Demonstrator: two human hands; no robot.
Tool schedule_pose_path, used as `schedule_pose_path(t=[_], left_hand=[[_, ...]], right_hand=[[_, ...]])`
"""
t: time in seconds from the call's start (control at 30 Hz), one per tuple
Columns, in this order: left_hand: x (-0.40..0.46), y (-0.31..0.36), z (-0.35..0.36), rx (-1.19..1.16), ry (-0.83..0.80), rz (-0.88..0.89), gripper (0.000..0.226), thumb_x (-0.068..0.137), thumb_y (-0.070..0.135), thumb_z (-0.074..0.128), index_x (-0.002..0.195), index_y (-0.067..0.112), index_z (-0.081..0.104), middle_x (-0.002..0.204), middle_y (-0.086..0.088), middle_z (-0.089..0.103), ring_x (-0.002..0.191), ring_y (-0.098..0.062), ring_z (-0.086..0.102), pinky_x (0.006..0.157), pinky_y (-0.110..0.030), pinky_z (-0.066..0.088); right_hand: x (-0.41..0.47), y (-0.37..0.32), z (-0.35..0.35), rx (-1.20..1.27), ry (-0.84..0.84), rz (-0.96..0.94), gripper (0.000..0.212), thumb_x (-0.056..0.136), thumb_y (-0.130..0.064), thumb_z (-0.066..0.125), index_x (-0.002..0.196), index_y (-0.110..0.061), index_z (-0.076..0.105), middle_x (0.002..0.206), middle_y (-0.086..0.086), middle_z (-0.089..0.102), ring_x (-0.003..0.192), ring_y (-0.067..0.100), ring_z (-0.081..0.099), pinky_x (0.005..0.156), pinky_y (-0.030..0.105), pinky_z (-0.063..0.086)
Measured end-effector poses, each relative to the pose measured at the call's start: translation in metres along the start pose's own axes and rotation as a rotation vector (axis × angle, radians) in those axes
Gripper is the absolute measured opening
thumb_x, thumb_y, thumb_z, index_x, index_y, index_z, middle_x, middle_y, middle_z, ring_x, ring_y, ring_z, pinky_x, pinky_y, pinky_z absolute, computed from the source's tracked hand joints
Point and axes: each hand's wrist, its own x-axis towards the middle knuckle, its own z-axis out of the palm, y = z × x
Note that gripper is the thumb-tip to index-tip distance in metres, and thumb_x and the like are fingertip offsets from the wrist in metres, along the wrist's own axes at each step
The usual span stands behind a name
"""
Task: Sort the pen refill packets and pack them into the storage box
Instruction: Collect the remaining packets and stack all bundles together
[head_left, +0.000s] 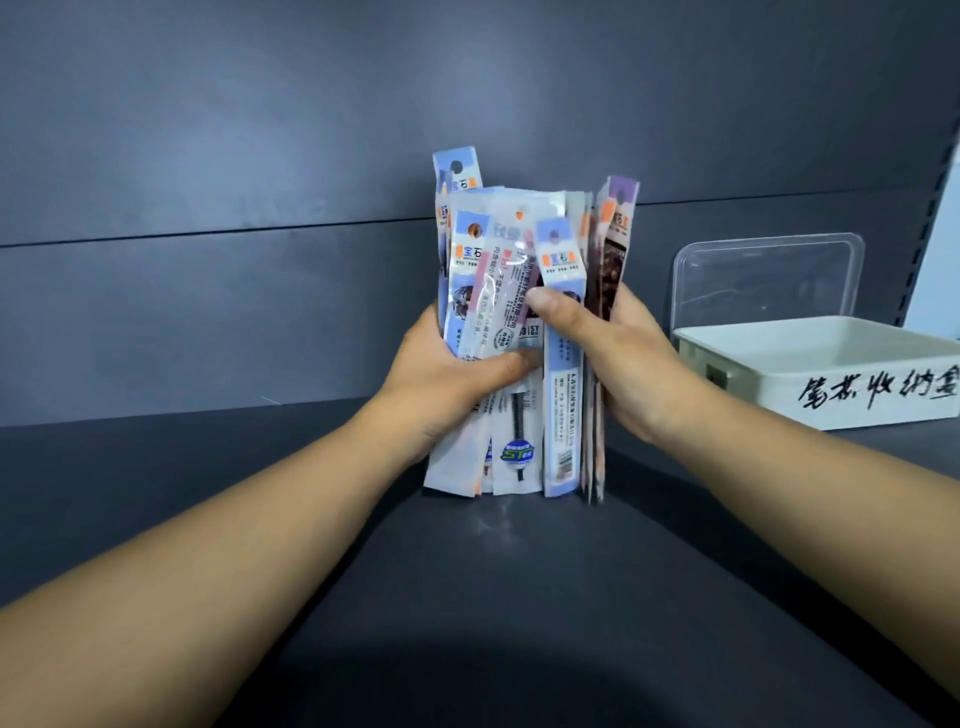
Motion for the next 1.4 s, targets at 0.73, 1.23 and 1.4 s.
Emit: schedule_pose_path(t=[0.73, 1.23, 1.4], left_hand=[[0.002, 0.004, 0.005, 0.035, -0.215, -0.043, 0.074, 0.057, 0.019, 0.081, 0.122, 0.011, 0.047, 0.108, -0.005, 0.068, 0.1, -0.017, 0.067, 0.089, -0.036, 0.054], [-0.002, -0.002, -0.008, -0.033, -0.217, -0.087, 0.053, 0.063, 0.01, 0.075, 0.112, 0.019, 0.057, 0.106, 0.0, 0.07, 0.1, -0.015, 0.067, 0.082, -0.025, 0.053], [-0.006, -0.01, -0.006, -0.046, -0.225, -0.124, 0.084, 0.052, 0.028, 0.081, 0.127, 0.021, 0.044, 0.122, -0.004, 0.064, 0.11, -0.016, 0.062, 0.095, -0.038, 0.049]], right_hand=[[0.004, -0.003, 0.007, -0.064, 0.058, 0.007, 0.073, 0.064, -0.047, 0.065, 0.125, -0.011, 0.046, 0.114, 0.003, 0.066, 0.099, 0.013, 0.067, 0.082, 0.028, 0.055], [0.001, 0.006, -0.003, 0.073, 0.02, 0.073, 0.022, 0.085, -0.023, 0.05, 0.107, -0.028, 0.051, 0.087, -0.013, 0.072, 0.085, 0.003, 0.068, 0.075, 0.019, 0.055], [-0.004, 0.004, -0.001, 0.053, -0.051, 0.07, 0.045, 0.062, -0.041, 0.069, 0.103, -0.03, 0.053, 0.087, -0.016, 0.073, 0.088, 0.003, 0.069, 0.068, 0.017, 0.053]])
